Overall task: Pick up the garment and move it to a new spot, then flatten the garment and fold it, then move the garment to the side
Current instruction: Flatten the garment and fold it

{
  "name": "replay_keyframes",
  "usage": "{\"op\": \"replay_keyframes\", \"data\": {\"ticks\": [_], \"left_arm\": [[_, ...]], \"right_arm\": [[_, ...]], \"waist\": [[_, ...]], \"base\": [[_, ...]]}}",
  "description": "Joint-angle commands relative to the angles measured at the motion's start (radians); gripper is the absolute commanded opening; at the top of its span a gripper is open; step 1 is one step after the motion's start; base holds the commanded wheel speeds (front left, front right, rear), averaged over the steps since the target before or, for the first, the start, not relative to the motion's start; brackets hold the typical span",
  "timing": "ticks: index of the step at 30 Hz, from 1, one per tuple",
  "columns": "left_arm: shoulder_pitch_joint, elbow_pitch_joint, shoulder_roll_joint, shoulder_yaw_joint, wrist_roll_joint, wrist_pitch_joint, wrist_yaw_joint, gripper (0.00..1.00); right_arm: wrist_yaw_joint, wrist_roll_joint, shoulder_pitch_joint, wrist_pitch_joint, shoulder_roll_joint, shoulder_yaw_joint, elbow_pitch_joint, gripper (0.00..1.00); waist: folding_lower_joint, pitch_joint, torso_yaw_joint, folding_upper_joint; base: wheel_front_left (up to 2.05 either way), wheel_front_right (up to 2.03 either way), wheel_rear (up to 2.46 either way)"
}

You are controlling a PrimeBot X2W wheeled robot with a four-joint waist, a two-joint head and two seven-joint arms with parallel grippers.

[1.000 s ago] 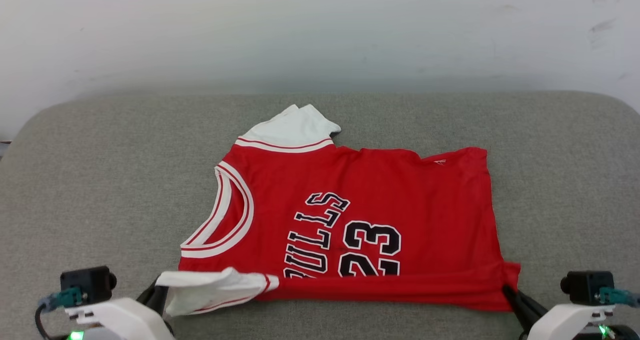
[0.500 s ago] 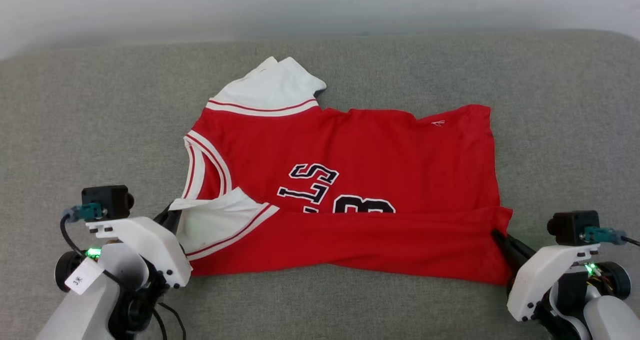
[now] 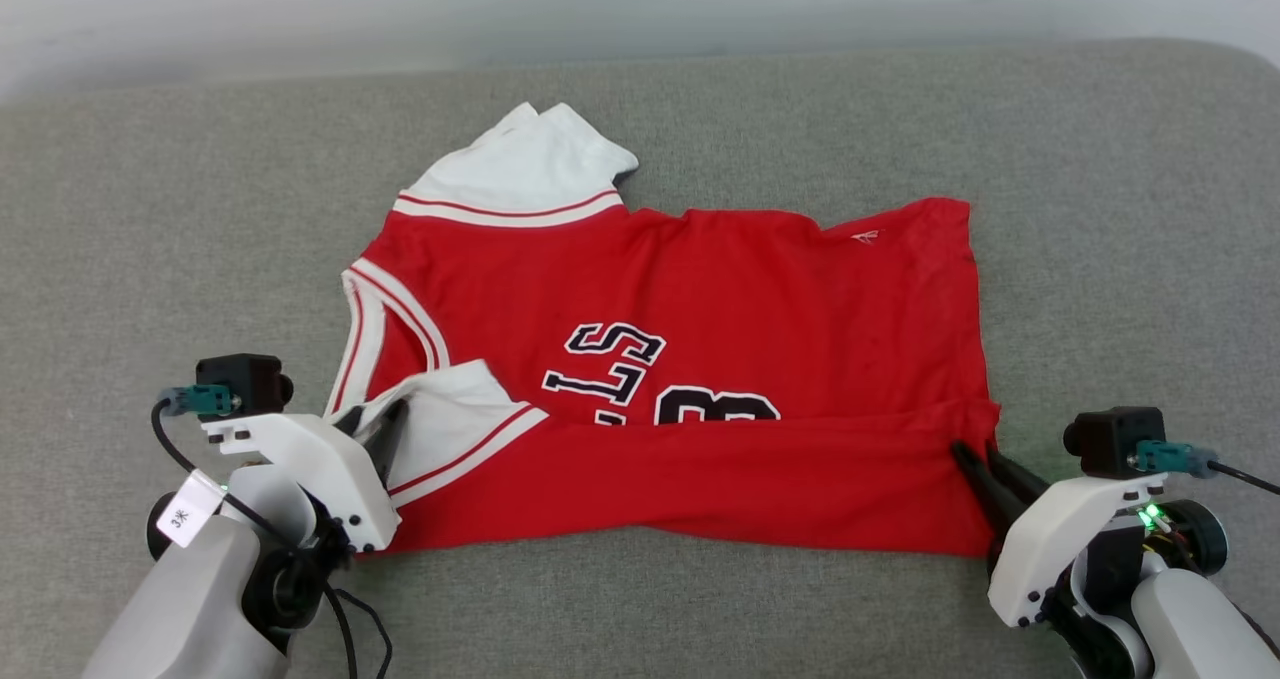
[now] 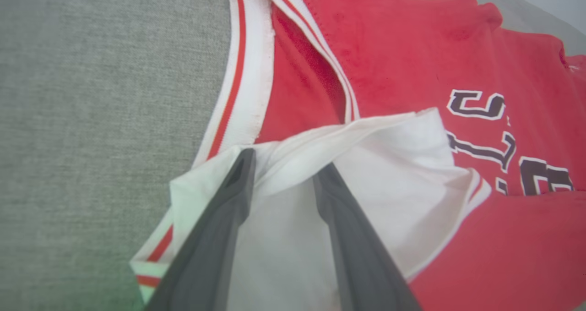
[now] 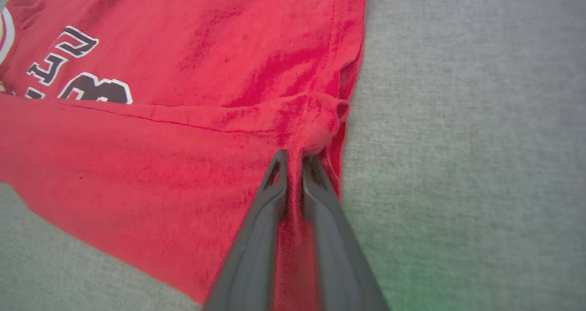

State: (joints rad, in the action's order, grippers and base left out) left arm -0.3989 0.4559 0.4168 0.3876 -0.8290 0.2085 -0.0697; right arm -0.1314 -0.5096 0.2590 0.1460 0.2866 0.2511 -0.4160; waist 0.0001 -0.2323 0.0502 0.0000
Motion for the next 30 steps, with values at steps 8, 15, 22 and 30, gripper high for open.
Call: {"op": "replay_keyframes", "data": {"ticks": [8,15,22,30], "left_arm": [[-0.006,0.011,0.023,-0.024,0.018,-0.067,-0.015,1.0],[0.028,-0.047,0.064,-0.041,0.013,-0.06,-0.034,1.0],[0.086,-0.18,0.158,-0.032,-0.065,0.185,-0.046,1.0],[0.138,-0.283,0.226,-0.022,-0.132,0.403,-0.126,1.0]], "right_arm": [[0.001,0.055,-0.018,-0.198,-0.006,-0.043,0.046,1.0],[0.001,0.145,-0.078,-0.24,-0.054,-0.139,0.137,1.0],[0.001,0.201,-0.161,-0.184,-0.115,-0.204,0.258,1.0],[0.001,0.223,-0.174,-0.144,-0.156,-0.224,0.323,1.0]], "waist": [[-0.0001,0.073,-0.006,0.0],[-0.0001,0.112,-0.011,0.0],[-0.0001,0.118,-0.011,0.0],[-0.0001,0.077,0.006,0.0]], "base": [[0.0,0.0,0.0],[0.0,0.0,0.0],[0.0,0.0,0.0],[0.0,0.0,0.0]]}}
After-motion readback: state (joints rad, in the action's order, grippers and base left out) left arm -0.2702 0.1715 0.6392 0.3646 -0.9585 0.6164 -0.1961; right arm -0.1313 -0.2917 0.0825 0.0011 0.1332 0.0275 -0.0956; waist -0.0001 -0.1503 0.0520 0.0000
